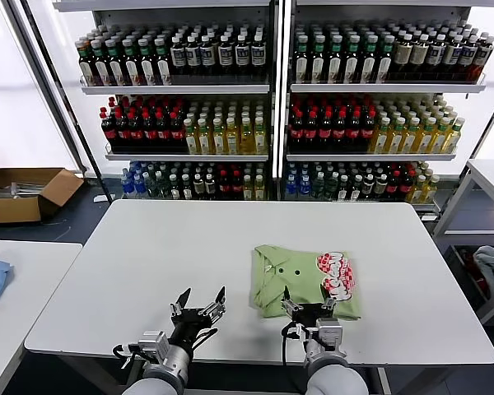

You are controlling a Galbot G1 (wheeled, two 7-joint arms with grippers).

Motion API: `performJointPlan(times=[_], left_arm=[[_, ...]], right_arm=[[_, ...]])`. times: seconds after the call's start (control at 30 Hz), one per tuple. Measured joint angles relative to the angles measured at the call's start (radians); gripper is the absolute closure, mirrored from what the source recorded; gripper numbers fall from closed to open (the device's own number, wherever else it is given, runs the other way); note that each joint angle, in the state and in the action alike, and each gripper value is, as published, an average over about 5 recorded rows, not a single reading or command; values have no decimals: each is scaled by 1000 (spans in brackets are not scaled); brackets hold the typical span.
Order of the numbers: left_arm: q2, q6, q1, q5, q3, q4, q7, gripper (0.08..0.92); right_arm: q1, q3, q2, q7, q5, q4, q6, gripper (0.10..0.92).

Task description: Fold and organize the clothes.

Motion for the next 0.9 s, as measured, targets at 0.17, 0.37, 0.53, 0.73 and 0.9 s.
performJointPlan(times=[0.17,0.37,0.53,0.73,0.9], left_arm=[[0,-1,6,1,-1,-2,2,177],[-5,-3,12,6,5,-2,6,177],[-3,-4,19,8,3,-3,8,177],[0,-5,28,9,0,-8,10,177],[0,-8,34,10,-1,-12,13,177]], right_arm=[[1,-21,10,16,-14,-35,-13,203],[-2,-33,24,26,-23,-67,-22,203],[-4,-38,36,31,-24,-88,-25,203],[-9,-37,45,32,-22,-93,-25,203],[-14,-31,44,26,-22,-74,-17,203]])
